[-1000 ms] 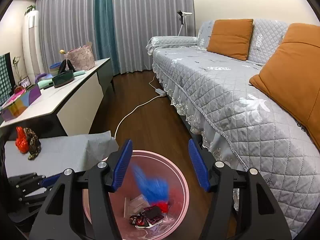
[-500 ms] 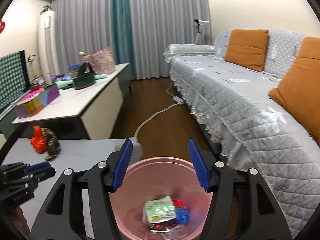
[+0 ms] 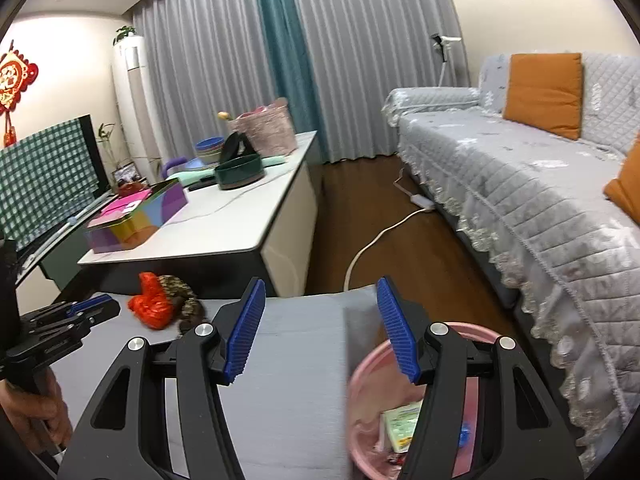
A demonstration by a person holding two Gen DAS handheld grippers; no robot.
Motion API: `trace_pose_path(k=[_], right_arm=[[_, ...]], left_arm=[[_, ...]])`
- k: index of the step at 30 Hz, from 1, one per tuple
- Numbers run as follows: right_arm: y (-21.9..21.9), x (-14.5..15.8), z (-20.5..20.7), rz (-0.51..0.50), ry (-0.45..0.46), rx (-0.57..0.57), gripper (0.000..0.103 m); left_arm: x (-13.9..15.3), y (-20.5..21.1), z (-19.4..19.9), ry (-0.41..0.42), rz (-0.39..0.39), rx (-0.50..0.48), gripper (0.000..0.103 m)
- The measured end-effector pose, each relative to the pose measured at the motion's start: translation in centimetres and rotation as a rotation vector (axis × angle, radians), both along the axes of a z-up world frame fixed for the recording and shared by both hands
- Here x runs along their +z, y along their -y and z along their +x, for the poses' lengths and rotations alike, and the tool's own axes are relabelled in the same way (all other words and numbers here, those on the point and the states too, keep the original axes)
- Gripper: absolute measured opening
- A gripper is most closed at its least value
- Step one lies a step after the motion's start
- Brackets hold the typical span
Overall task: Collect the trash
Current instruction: 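Open both grippers to drop the blue bag and green packet into the bin, then grasp the brown floral cloth with the right gripper while the left grasps the red bag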
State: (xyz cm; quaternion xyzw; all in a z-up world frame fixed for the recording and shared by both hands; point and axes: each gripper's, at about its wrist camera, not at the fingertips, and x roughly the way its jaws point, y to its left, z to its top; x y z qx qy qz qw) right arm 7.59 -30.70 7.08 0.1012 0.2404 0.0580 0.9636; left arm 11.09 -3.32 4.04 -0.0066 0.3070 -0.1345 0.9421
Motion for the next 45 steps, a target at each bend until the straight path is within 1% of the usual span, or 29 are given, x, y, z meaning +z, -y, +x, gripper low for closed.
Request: trace_pose_path(k=[4,11,14,19,23,26,27,28,30,32,34,36,38,41,43,44,45], right_arm=[[-2.4,0.1,0.6,0.008,0.002,0.041,0.059],[-6.8,-0.4,1.5,-0.003,0.001,0.138,0.059],[-8.9,-1.0,2.3,0.003,-0.007,0.190,0.059],[-13.0,-3.3,5.0,0.003,-0.049,0.249,0.059],[-15.8,-5.6,7.7,0.020,-0.095,0.267,0.059],[-17.7,-7.4,10.0,0.021,-0.135,0.275,0.062],[-18.2,-8.0,10.7,0.021,-0.150,0.278,0.068],[-18.8,-8.8,11.6,0.018,-0.175,0.277,0.070],[-19.5,-9.8,12.6,0.012,-0.200,0.277,0.070],[-20.2,-10.6,13.5,-0.001,-0.219,0.285,0.070],[-20.7,-11.3,14.3,-0.012,-0.240,0.287,0.070],[-20.8,-11.6,14.8,-0.013,-0.254,0.285,0.070],[-20.9,-11.8,15.2,-0.013,-0.262,0.281,0.068],[-21.0,-11.7,15.5,-0.010,-0.259,0.275,0.059],[-21.0,-11.8,15.6,-0.008,-0.262,0.278,0.044],[-21.1,-11.8,15.6,-0.006,-0.264,0.281,0.039],[-21.0,-11.8,15.6,-0.001,-0.266,0.287,0.032]], left_arm=[[-1.2,-3.3,0.9,-0.012,-0.029,0.079,0.021],[-2.8,-8.1,2.0,0.028,-0.011,0.186,0.021],[-3.6,-10.0,2.6,0.028,-0.017,0.207,0.021],[-4.6,-12.1,3.6,0.021,-0.046,0.222,0.021],[-5.7,-13.0,5.1,0.009,-0.068,0.202,0.021],[-6.2,-12.6,6.0,0.013,-0.056,0.169,0.023],[-6.3,-12.5,6.3,0.014,-0.059,0.160,0.027],[-6.4,-12.5,6.4,0.015,-0.064,0.155,0.034],[-6.4,-12.2,7.1,0.019,-0.077,0.146,0.039],[-6.4,-11.9,7.8,0.020,-0.081,0.134,0.041],[-6.5,-11.4,8.4,0.023,-0.082,0.118,0.045],[-6.9,-10.8,9.0,0.021,-0.076,0.100,0.045],[-7.5,-10.4,9.5,0.013,-0.075,0.091,0.045],[-8.3,-9.8,10.1,-0.008,-0.068,0.085,0.045],[-8.6,-9.5,10.6,-0.023,-0.055,0.088,0.045],[-8.7,-9.3,10.9,-0.029,-0.046,0.092,0.045],[-8.8,-9.2,11.1,-0.034,-0.039,0.095,0.045]])
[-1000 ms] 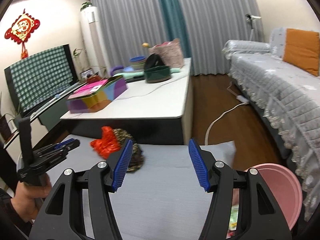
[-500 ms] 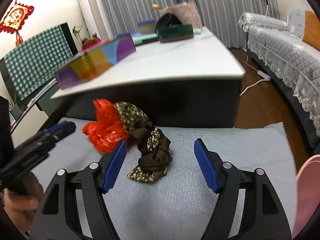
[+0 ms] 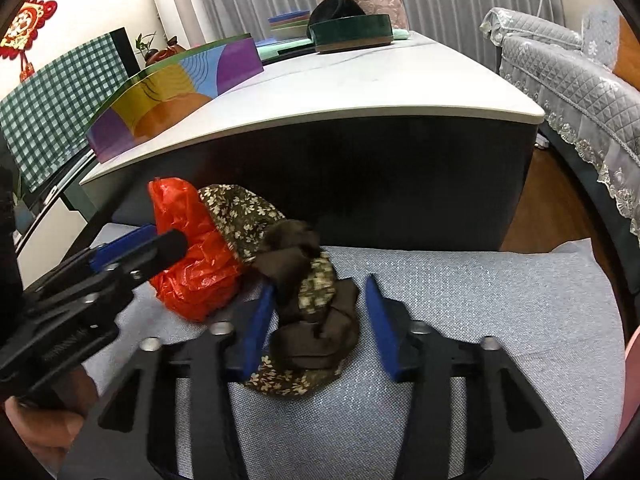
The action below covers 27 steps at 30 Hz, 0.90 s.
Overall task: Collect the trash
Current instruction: 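Grasp the brown floral cloth with the right gripper while the left grasps the red bag, then carry the floral cloth and red bag over the pink bin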
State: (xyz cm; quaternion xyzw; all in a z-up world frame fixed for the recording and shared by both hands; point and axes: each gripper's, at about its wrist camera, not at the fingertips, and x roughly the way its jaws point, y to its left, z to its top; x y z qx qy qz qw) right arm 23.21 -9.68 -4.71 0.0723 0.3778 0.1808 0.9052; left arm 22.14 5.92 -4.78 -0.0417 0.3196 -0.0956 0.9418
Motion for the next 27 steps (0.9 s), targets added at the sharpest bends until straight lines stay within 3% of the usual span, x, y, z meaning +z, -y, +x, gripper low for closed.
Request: trace_pose_path(k=[4,9,27], right_arm=[[0.2,0.0,-0.2,0.007,-0.001,-0.005,0.019],[1.4,0.7,-1.0,0.017,-0.005,-0.036,0.018],[7.2,6.7,-7.3,0.020,0.096,-0.135,0.017]], left_arm=[[0.0,0.3,0.5,-0.020,0.023,-0.001,0.043],[0.4,0.3,0.2,-0.036,0.049,0.009,0.013],[5.4,0.3,-6.4,0.040,0.038,0.060,0.012]])
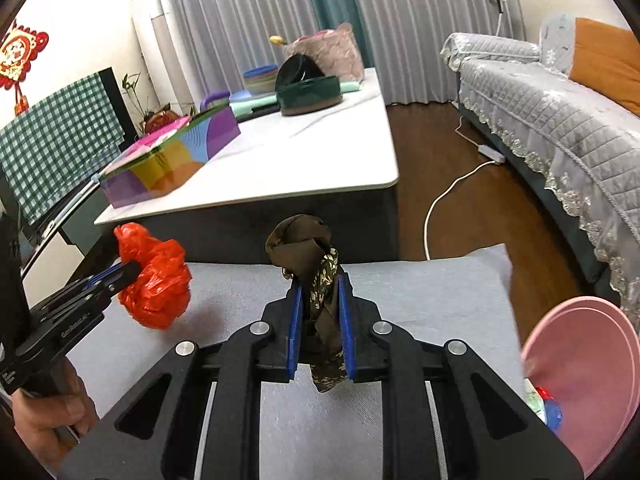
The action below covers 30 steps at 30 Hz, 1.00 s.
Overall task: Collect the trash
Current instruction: 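Carry the floral cloth and red bag over the pink bin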
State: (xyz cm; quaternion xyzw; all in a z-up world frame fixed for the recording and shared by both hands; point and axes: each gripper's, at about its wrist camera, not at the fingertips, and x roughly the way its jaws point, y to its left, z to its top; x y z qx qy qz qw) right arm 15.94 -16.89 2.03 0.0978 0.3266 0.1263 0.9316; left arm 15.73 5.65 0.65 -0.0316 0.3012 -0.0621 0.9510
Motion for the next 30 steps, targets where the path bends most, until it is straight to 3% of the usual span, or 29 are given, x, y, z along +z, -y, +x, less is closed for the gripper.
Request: trace_pose_path(k=[10,25,30], right_arm=[[3.3,3.2,-4.1,-0.004,0.068,-0.020,0.017],[9.8,7.2,-9.4,-0.033,0.147,-0.031,0.017],[12.6,7.7,-10.9,-0.030,0.207,-0.088,0.017]], left_arm=[[3.0,0.6,-4.8,0.053,-0.022,-0.014,0.012],[4.0,3.0,-9.5,0.078,-0.048,-0.038,0.012],[3.8,4.1,-10.4,0.079,-0.045,-0.056,0.012]])
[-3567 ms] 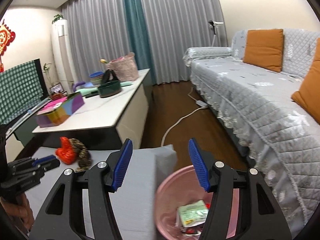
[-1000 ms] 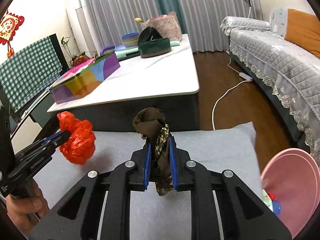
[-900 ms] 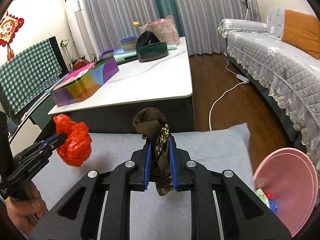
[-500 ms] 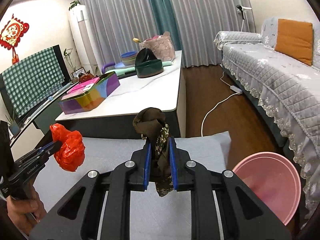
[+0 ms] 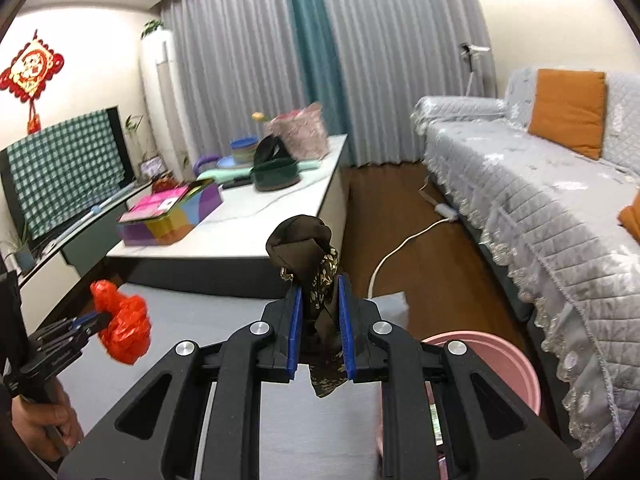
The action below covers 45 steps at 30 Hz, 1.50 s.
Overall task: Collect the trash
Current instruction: 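Carry the floral cloth and red bag over the pink bin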
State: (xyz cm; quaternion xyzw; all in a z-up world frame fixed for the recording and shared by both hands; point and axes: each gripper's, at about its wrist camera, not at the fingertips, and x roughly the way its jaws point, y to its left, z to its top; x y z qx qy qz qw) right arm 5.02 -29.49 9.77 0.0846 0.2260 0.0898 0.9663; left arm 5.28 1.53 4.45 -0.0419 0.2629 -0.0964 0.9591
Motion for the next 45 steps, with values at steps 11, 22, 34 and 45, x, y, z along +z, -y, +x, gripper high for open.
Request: trace_pose_path(k=[11,22,34,45], right_arm=[[3.4,-1.7,-0.9,-0.007,0.011,-0.068,0.017],[5.5,-2.1,-1.1,-0.021,0.021,-0.111,0.018],[9.5,-2.4,-2.2,-0.005,0.010,-0.188,0.018],[12.6,-2.5,-2.9,0.005,0.007,-0.249,0.018]], left_arm=[[-1.5,2.0,0.0,-0.026,0.019,-0.022,0.012],[-2.0,5.3,0.7,-0.026,0.027,-0.071,0.012],[-2.2,9.2,1.4,-0.029,0.020,-0.138,0.012],[-1.5,13.0,2.1,-0.025,0.021,-0.203,0.012]])
